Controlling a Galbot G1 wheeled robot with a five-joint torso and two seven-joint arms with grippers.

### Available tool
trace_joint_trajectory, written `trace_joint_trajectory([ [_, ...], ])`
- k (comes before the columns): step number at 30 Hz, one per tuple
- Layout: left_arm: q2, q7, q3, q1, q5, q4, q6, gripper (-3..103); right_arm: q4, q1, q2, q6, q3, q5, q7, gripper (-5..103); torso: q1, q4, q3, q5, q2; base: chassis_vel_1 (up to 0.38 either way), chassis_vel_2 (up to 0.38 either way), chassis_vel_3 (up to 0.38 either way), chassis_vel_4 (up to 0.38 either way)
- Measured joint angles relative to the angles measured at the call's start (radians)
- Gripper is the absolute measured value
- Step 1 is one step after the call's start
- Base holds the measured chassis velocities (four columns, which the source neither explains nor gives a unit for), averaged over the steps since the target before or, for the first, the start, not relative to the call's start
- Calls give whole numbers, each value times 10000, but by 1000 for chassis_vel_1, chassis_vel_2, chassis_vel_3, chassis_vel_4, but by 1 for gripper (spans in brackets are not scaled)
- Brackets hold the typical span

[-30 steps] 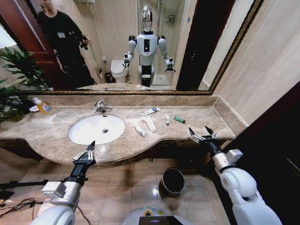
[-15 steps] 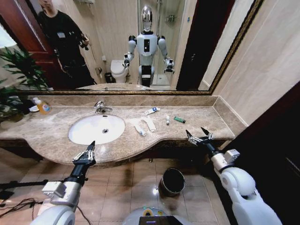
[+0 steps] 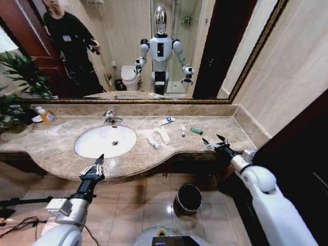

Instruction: Pick up the trash from the sink and place it in the trash bin.

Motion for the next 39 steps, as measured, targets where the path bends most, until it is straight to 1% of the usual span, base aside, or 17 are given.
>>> trace_joint_trajectory([
  [2,-1,0,0,0,0,0,0,0,-416,531,-195,-299,-385,235,-71,100,0,2,0,-3,0,0,0,0,0],
  [4,0,0,0,0,0,0,0,0,-540,724,-263,-361,-570,288,-82,100,0,1,0,-3,0,0,0,0,0],
  [7,0,-1,0,0,0,0,0,0,-782,1212,-383,-489,-1188,416,-72,100,0,1,0,-3,0,0,0,0,0],
  [8,0,0,0,0,0,0,0,0,-902,1436,-382,-538,-1443,417,-23,100,0,0,0,-4,0,0,0,0,0],
  [9,0,0,0,0,0,0,0,0,-902,1436,-382,-538,-1443,417,-23,100,0,0,0,-4,0,0,0,0,0],
  [12,0,1,0,0,0,0,0,0,-1448,2120,-266,-560,-2135,328,244,100,0,1,0,0,0,0,0,0,0],
  [14,0,0,0,0,0,0,0,0,-1644,2364,-229,-561,-2317,250,267,100,0,1,0,-1,-1,0,0,0,0],
  [17,0,-1,0,0,0,0,0,0,-2365,3152,-206,-587,-2815,129,231,100,0,1,0,-2,0,0,0,0,0],
  [19,0,-1,0,0,0,0,0,0,-2946,3622,-237,-536,-3015,91,12,100,0,2,0,-3,0,0,0,0,0],
  [20,0,-1,0,0,0,0,0,0,-2946,3622,-237,-536,-3015,91,12,100,0,2,0,-3,0,0,0,0,0],
  [23,0,0,0,0,0,0,0,0,-3953,4332,-347,-385,-3248,7,-354,100,0,2,0,-3,0,0,0,0,0],
  [24,0,0,0,0,0,0,0,0,-3953,4332,-347,-385,-3248,7,-354,100,0,2,0,-3,0,0,0,0,0],
  [27,-1,-1,0,0,0,0,0,0,-4541,4615,-459,-265,-3335,10,-965,100,0,1,0,-2,-1,0,0,0,0],
  [28,-1,-1,0,0,0,0,0,0,-4541,4615,-459,-265,-3335,10,-965,100,0,1,0,-2,-1,0,0,0,0],
  [31,0,-1,0,0,0,0,0,0,-4876,4630,-470,80,-3370,-163,-1627,100,-1,0,-1,0,0,0,0,0,0],
  [34,0,-1,0,0,0,0,0,0,-5038,4679,-421,148,-3422,-381,-1851,100,-1,-1,-1,-3,0,0,0,0,0],
  [39,0,-1,0,0,0,0,0,0,-5564,5017,-315,173,-3613,-722,-1912,100,-1,2,-1,-2,-1,0,0,0,0],
])
